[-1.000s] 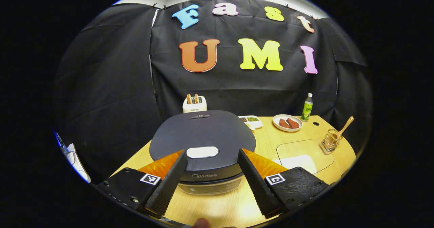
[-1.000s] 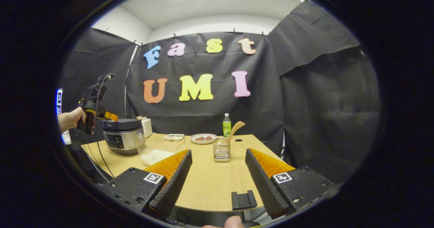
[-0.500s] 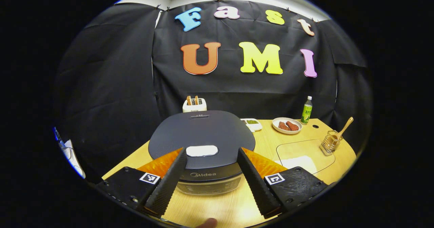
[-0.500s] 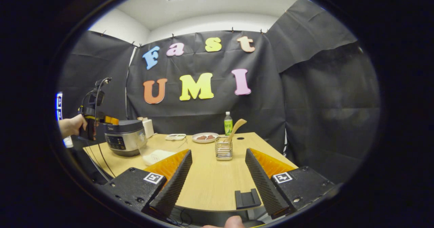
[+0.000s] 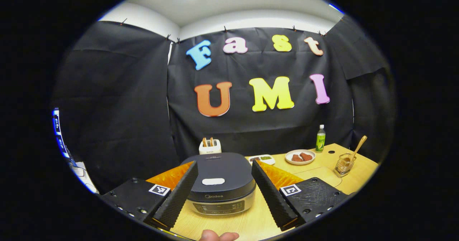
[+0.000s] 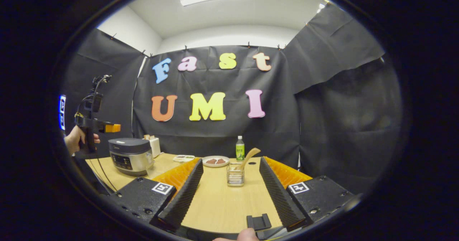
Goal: Close the left gripper, press the button to open the rice cooker; take a wooden spoon from the chopstick holder with the right hand, scoop a spoonful of rice and pour it into the rice cooker, then put the wooden spoon back into the chopstick holder.
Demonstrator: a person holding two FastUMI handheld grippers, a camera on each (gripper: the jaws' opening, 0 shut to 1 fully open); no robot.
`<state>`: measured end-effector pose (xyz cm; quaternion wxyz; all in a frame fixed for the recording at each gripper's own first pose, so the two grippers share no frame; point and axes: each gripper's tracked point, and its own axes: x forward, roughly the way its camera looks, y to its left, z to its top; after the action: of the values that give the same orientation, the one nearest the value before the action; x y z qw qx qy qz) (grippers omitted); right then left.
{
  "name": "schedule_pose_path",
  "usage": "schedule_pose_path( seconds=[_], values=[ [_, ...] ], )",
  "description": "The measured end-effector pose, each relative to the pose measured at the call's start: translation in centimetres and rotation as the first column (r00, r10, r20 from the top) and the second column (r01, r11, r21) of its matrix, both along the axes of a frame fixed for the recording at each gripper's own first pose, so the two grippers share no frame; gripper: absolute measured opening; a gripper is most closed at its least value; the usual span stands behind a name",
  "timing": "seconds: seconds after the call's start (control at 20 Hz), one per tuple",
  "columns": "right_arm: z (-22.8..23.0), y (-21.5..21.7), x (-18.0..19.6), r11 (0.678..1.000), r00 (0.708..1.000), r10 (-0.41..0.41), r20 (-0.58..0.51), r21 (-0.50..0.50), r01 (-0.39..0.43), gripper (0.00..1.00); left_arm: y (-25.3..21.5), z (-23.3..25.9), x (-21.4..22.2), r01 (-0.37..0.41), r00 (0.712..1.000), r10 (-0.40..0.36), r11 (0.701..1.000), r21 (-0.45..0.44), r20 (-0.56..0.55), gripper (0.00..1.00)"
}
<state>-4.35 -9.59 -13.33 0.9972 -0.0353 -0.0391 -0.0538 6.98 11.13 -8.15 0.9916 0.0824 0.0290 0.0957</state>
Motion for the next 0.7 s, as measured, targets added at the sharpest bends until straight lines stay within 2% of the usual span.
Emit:
schedule_pose_path(
  seconds=[0.2,0.4,0.7],
  values=[
    [3.4,1.8,0.0,1.000,0.999,0.007,0.052,-0.011,-0.006,1.00,-6.3,2.6,-4.9,0.088,0.992,-0.090,0.996,0.026,0.089,0.95],
    [6.2,3.3,-0.8,1.000,0.996,0.020,0.092,0.004,-0.021,0.99,-11.7,3.2,-9.0,0.171,0.976,-0.175,0.984,0.043,0.128,0.95],
    [8.8,4.4,-1.9,1.000,0.994,-0.010,0.109,0.001,0.010,1.00,-12.3,3.6,-12.9,0.163,0.972,-0.156,0.986,-0.024,0.178,0.95]
  ],
)
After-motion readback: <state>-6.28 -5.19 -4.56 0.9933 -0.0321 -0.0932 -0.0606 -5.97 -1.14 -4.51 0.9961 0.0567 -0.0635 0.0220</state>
